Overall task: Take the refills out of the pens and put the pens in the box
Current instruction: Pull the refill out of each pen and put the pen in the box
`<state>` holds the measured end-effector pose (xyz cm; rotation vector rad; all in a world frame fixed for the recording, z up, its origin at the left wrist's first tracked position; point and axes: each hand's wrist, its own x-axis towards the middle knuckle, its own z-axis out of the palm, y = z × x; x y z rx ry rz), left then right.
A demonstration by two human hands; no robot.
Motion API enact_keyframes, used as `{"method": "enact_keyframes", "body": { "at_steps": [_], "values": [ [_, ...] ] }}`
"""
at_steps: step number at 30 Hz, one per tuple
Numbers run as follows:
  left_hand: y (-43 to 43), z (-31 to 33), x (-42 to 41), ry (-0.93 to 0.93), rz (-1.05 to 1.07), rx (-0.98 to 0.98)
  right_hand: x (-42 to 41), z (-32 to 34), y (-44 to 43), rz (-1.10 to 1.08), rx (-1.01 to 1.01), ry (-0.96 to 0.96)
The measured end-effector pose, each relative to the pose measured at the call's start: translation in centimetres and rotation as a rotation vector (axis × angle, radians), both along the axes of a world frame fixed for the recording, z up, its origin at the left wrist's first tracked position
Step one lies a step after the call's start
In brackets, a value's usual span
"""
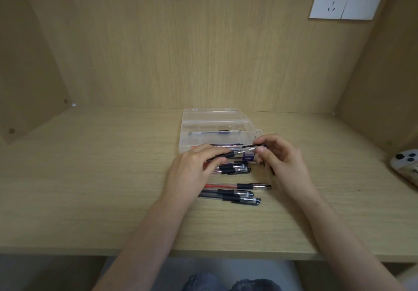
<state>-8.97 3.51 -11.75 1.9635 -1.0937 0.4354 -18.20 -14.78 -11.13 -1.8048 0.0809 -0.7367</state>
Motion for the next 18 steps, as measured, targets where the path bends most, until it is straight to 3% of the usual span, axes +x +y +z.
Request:
{"method": "enact_keyframes", "body": {
  "at_steps": [6, 10, 18],
  "values": [
    [-0.30, -0.27, 0.04, 0.039, -0.045, 0.022, 0.03, 0.02, 0.91, 0.108, -0.005, 0.073],
    [-0.50, -0.26, -0.16, 0.206, -0.088, 0.012, 0.12, -0.29, 1.00, 0.106, 0.018, 0.092],
    [-0.55, -0.12, -0.25, 0.227, -0.070, 0.057, 0.46, -0.87, 1.07, 0.115, 0.007, 0.099]
  ]
}}
